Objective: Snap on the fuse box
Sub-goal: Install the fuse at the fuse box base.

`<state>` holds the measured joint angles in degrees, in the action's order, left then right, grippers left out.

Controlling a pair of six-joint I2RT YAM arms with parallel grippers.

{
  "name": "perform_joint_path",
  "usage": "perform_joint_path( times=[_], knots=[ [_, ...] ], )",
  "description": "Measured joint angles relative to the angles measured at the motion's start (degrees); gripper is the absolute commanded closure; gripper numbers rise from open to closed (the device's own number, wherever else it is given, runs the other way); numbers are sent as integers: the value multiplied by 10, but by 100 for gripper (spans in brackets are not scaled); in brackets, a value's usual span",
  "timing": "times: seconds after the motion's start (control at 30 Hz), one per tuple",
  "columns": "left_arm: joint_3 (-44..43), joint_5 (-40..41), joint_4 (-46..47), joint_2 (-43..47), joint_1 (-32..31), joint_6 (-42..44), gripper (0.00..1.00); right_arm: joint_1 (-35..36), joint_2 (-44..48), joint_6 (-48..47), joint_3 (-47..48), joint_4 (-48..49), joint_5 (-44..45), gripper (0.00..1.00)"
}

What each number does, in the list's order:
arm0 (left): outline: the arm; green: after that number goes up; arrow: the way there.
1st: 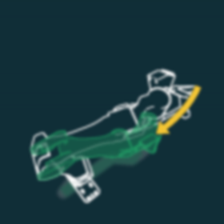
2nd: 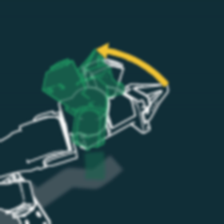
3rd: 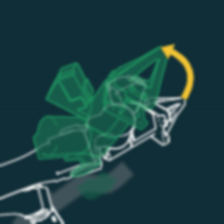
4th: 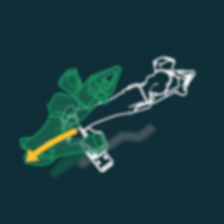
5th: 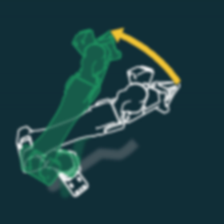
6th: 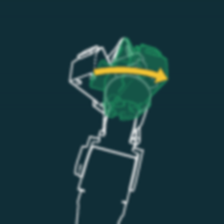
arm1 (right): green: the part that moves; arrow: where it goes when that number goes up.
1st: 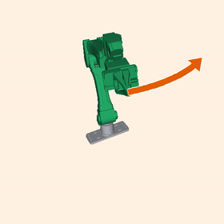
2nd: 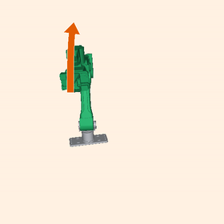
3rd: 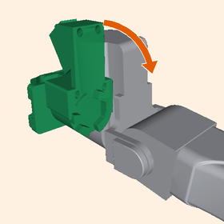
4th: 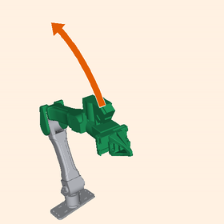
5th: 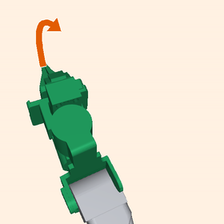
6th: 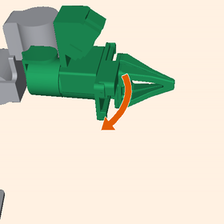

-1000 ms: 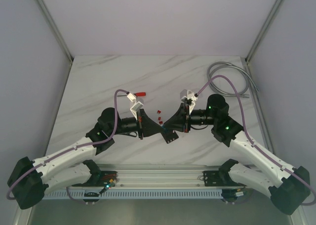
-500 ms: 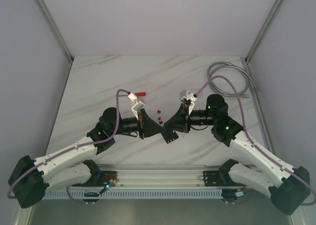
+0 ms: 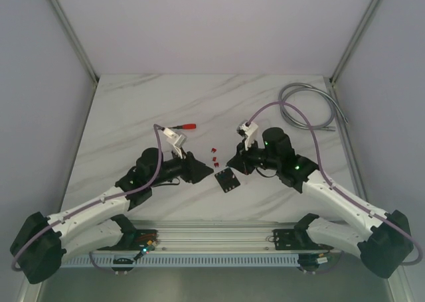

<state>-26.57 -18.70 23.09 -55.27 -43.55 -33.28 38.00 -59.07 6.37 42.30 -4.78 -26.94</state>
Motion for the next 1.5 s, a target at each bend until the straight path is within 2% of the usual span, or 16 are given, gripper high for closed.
perform_joint_path(
  times=[0.23,0.5,0.83,1.2,1.5],
  knots=[
    [28,79,-52,-6,58,-49,28,50,-20,12,0,-18,171,100],
    [41,96,-74,-31,109,-99,13,107,-94,17,-5,2,296,100],
    [42,98,-80,-64,118,-136,0,130,-193,25,-8,53,353,100],
    [42,100,-98,-105,124,-156,0,136,-248,34,-8,64,376,100],
    [42,100,-99,-109,125,-160,0,141,-254,40,-8,69,390,100]
  ],
)
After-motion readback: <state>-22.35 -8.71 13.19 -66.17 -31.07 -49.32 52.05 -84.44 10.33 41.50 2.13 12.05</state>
